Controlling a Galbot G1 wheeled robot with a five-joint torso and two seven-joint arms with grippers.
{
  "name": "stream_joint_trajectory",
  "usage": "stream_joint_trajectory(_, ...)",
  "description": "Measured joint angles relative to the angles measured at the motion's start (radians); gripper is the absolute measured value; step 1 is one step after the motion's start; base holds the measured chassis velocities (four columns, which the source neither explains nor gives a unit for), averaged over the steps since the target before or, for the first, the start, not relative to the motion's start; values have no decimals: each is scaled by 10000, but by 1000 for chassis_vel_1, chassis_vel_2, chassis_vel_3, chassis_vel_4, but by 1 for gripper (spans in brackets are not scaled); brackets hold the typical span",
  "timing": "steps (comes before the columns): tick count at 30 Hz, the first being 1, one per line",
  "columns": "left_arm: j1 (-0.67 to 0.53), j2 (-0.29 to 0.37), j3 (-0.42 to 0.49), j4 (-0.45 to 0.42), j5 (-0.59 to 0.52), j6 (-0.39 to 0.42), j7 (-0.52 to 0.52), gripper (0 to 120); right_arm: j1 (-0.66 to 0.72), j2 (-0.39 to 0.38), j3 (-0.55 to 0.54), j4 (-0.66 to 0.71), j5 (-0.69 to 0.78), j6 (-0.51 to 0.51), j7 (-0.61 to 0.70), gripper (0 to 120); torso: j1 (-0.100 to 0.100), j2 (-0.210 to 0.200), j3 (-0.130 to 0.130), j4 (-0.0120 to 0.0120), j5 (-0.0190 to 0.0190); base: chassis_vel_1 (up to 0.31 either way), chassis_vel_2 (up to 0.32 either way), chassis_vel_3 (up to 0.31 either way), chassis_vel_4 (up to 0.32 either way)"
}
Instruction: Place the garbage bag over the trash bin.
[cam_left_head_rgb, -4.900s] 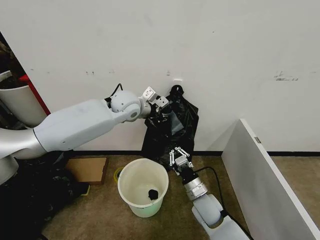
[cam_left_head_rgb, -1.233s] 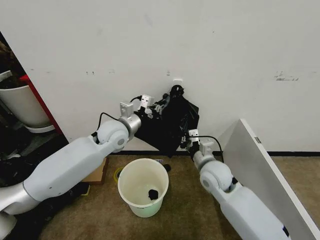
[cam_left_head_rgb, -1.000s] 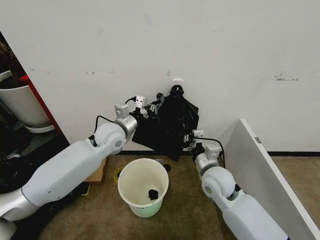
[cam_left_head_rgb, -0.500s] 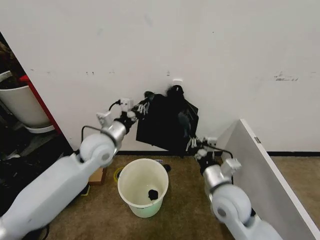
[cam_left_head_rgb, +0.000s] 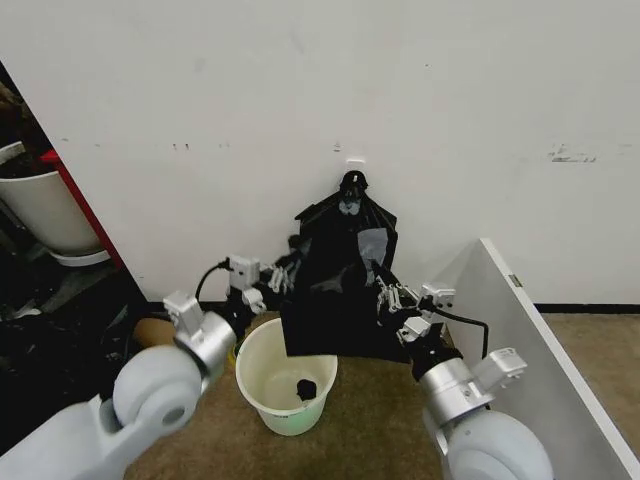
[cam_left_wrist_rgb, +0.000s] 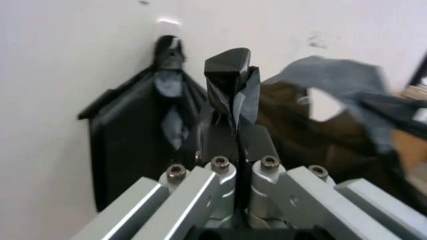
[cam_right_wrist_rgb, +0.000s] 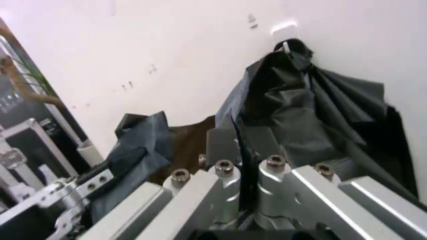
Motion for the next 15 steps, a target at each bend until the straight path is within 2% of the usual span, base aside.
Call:
stream_joint_trajectory(3,104,185,-48,-253,-115,1,-27,0,-191,201,-71,47,205,-2,11,0,1,0,1,-6,-1,0,0,0,0)
stream_joint_trajectory(8,398,482,-84,-474,-269,-35,-49,0,-164,593,-294,-114,654,54,-42,0,1,0,1,2,0,0,0,0,0)
stream_joint_trajectory(15,308,510,-125,84,-351,-343,98,0,-120,1361,-447,-518,742,300,-191,0,2,-1,2,-3,-3,0,0,0,0)
